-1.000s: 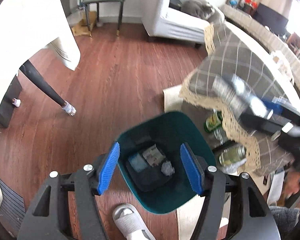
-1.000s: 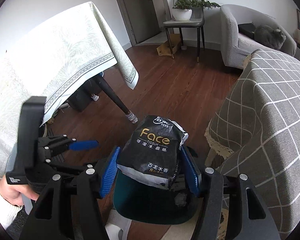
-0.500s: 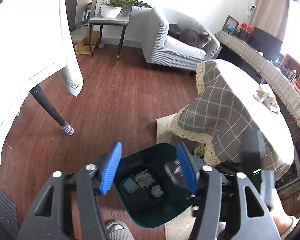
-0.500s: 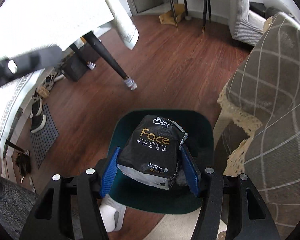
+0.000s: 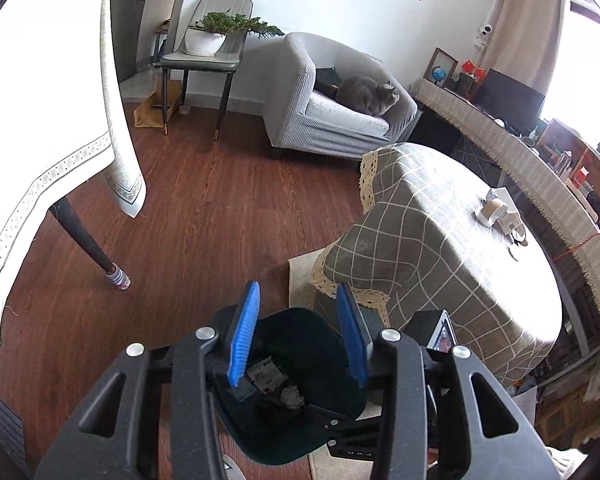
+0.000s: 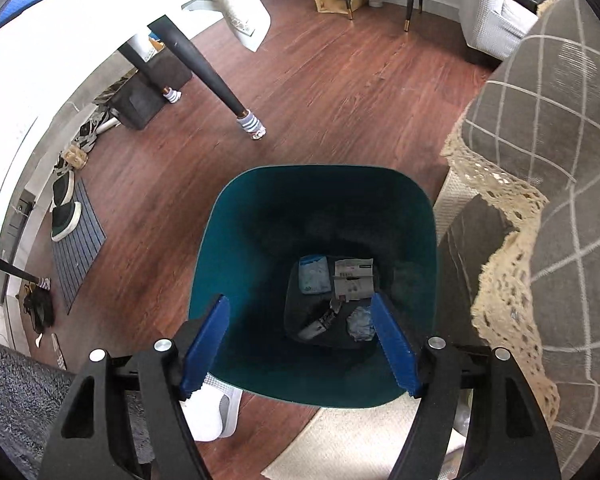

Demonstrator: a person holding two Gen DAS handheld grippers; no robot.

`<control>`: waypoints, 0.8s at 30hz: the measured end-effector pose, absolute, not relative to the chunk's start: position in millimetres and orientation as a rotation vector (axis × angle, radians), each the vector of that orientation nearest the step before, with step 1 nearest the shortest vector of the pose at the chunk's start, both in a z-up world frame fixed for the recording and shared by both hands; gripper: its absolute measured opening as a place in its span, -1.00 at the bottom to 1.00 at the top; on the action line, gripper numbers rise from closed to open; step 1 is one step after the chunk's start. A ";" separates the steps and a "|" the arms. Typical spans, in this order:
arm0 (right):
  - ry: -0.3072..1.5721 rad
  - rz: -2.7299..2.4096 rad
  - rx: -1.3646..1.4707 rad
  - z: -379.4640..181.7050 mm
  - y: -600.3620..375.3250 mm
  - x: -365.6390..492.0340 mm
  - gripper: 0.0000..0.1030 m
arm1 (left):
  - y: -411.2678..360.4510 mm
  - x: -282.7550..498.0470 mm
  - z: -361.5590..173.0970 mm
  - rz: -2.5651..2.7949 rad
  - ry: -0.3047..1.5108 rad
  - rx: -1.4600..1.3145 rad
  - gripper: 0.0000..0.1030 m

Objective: Collect trash
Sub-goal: 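Carry both packs over the green bin and open both tools to drop them, then raise both open tools from the bin back toward the table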

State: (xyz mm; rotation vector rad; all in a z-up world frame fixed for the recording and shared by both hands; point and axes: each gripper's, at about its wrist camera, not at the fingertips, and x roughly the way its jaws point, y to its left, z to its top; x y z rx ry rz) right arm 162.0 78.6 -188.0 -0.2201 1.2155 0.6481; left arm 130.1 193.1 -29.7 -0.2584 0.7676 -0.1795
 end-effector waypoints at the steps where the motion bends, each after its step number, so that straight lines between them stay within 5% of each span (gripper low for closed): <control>1: 1.211 0.648 -0.219 -185.6 77.2 161.3 0.44 | 193.0 130.2 -28.7 -0.179 0.764 -0.262 -0.19; 19: 0.999 0.741 -0.264 -114.7 60.2 138.2 0.44 | 162.9 131.3 9.4 -0.157 0.661 -0.198 -0.19; 24: 0.906 0.744 -0.253 -86.7 43.1 130.7 0.26 | 148.1 129.5 21.3 -0.161 0.621 -0.169 -0.19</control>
